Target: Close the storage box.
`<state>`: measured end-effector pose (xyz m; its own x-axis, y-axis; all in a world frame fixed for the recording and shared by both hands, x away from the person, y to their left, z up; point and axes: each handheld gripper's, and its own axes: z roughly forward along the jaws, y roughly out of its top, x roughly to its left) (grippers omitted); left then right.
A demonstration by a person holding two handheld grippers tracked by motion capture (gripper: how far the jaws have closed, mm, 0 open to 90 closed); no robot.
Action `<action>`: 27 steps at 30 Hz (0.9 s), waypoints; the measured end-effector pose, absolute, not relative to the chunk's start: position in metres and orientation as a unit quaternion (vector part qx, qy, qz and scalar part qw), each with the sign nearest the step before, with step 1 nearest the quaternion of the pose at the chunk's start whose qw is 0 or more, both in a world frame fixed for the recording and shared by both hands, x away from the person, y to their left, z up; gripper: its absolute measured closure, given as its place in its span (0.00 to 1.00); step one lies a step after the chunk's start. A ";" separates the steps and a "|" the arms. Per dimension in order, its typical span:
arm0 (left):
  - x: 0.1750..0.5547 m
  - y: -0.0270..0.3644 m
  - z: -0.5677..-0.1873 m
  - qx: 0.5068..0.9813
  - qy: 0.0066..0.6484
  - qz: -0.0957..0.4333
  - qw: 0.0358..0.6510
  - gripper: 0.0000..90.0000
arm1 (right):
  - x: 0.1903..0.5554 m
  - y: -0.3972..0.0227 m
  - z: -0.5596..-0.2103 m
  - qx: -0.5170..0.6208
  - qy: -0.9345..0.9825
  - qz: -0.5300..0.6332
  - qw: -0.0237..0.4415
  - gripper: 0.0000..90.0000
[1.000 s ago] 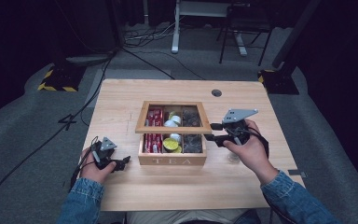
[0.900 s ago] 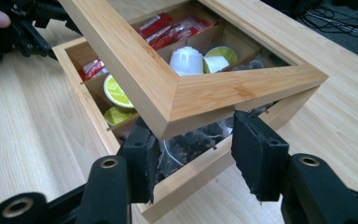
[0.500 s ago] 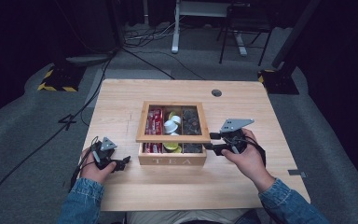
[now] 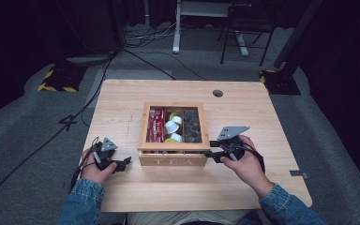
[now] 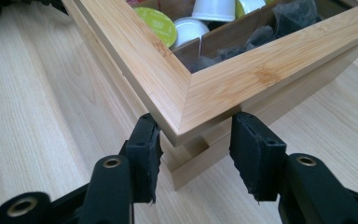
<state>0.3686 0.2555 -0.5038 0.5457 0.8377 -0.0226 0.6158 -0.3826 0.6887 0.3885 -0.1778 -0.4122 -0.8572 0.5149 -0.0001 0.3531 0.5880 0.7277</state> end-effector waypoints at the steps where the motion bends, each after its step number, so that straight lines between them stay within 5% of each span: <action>1: 0.369 0.256 -0.504 0.814 0.446 0.167 0.331 0.18 | 0.388 -0.178 -0.413 0.245 0.885 0.381 0.106 0.60; 18: 0.369 0.255 -0.504 0.814 0.446 0.168 0.332 0.18 | 0.378 -0.179 -0.412 0.242 0.886 0.375 0.122 0.62; 27: 0.369 0.255 -0.504 0.814 0.446 0.168 0.332 0.18 | 0.380 -0.181 -0.401 0.249 0.874 0.396 0.133 0.51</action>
